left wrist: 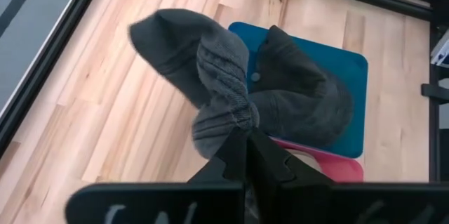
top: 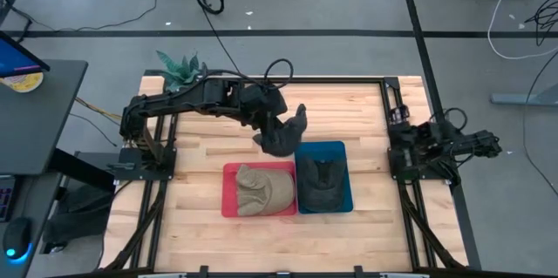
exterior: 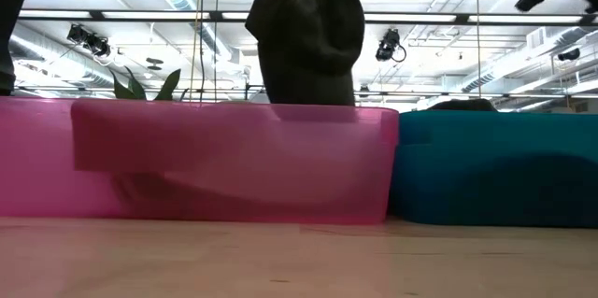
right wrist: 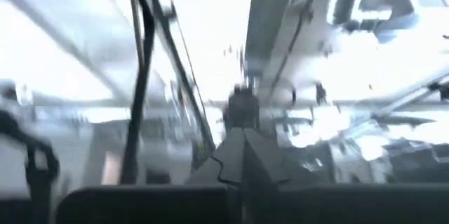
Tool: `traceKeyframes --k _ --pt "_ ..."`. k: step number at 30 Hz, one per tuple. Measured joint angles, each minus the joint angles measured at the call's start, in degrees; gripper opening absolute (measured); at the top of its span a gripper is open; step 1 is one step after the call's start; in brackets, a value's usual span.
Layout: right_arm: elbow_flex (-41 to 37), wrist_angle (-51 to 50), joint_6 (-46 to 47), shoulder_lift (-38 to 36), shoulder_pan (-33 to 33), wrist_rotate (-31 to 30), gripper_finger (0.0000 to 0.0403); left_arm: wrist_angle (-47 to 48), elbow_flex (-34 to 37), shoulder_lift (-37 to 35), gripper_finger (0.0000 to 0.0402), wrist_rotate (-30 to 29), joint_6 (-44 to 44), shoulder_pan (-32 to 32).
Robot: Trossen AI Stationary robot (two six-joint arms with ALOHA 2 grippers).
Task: Pick & Place hat
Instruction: Put the black cap into the blue bin
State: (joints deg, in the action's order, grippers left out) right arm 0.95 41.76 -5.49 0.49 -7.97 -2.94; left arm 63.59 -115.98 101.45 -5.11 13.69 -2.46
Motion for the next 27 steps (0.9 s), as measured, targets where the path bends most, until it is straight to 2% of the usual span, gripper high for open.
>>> traceKeyframes --k 4,8,12,21,27 --pt "0.02 6.61 1.5 0.0 0.0 3.1 0.0013 -0.02 0.0 0.0 0.0004 -0.04 0.01 0.0" --pt "0.05 6.69 0.28 1.36 0.0 3.96 0.0013 0.0 0.0 0.0 0.0006 -0.06 -0.85 0.0" --pt "2.59 4.38 -2.34 5.93 0.0 5.81 0.0013 0.01 0.0 0.0 0.0004 0.28 -0.9 -0.42" --pt "18.89 -17.12 -17.15 23.32 0.0 6.07 0.0013 0.03 0.0 0.02 0.0004 1.27 -1.31 -2.55" --pt "29.73 -34.2 -25.25 35.95 -0.02 -1.98 0.0022 0.05 0.0 0.02 0.0007 3.39 -1.31 -3.02"
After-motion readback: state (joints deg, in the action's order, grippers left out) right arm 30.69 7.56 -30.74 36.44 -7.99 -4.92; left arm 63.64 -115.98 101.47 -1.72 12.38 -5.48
